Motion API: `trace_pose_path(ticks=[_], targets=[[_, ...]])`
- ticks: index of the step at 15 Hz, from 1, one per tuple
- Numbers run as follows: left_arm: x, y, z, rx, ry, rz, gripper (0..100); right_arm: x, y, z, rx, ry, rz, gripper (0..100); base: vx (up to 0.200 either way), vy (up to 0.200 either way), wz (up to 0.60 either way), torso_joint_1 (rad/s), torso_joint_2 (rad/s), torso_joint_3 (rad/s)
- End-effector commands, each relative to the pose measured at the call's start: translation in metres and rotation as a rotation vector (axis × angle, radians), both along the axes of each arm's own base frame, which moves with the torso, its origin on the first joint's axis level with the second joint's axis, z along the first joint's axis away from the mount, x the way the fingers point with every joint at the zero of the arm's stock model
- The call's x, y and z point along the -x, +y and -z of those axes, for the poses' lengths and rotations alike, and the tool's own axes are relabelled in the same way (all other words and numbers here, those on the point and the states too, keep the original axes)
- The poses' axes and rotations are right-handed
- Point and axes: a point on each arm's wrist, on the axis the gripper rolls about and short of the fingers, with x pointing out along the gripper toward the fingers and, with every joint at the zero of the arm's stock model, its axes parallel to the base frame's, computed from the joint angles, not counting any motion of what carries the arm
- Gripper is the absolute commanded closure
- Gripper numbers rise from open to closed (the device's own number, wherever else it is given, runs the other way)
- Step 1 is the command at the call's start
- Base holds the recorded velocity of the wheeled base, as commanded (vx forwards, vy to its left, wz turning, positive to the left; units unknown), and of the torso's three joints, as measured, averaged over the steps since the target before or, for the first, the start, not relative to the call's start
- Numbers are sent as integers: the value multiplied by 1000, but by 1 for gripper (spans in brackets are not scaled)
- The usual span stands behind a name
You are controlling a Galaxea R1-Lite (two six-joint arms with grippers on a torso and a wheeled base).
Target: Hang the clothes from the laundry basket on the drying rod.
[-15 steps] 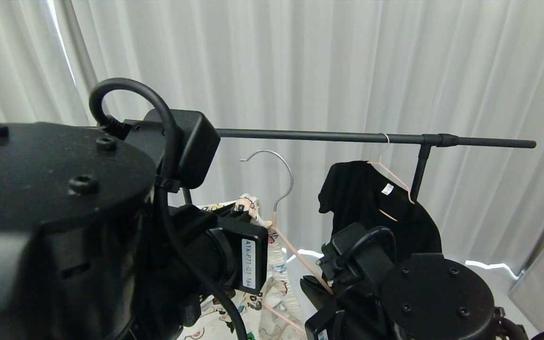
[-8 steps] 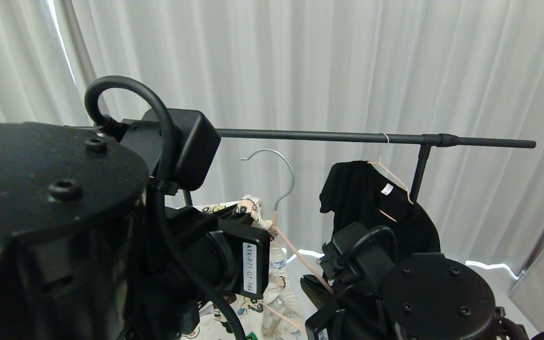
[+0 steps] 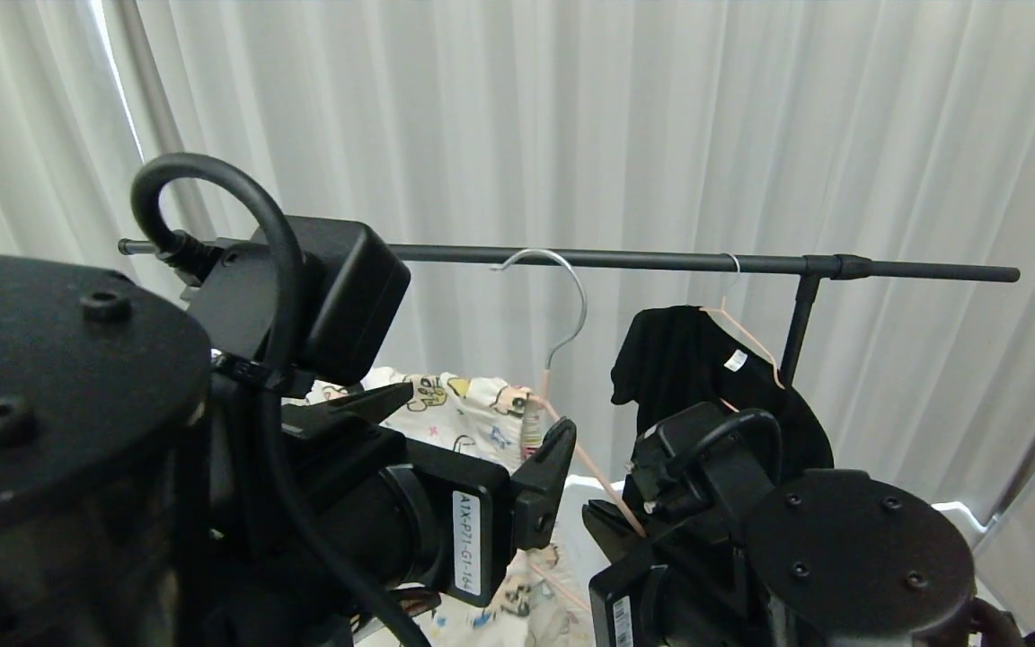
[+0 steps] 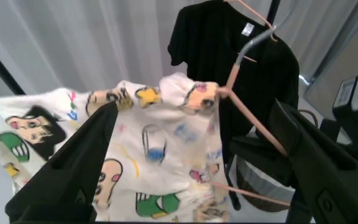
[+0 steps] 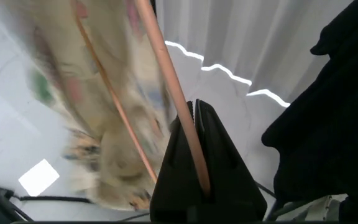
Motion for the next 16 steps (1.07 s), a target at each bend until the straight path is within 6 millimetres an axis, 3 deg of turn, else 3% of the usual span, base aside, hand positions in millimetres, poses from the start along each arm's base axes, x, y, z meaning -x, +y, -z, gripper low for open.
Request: trace_pose_path(ticks=[1,6,9,13,16], targets=[[7,2,2,-3,1,24,0,-1,-1,-4,-34,-12,9,100,0,0,0,0,0,0],[15,11,12,-37,10,41,0,-5,-10,-10,-49,-30,62,100,0,0,0,0,0,0],[25,37,20,-73,-5,69,0,4,-38,-3,-13,-26,66,100,0,0,0,0,0,0],[35,84,20,-133,-65,351,0,22,-76,3,47,-54,24,100,0,0,0,0,0,0],[28,93,29,-242,-104,480,0,45,-85,8,63,-61,-73,100,0,0,0,0,0,0]])
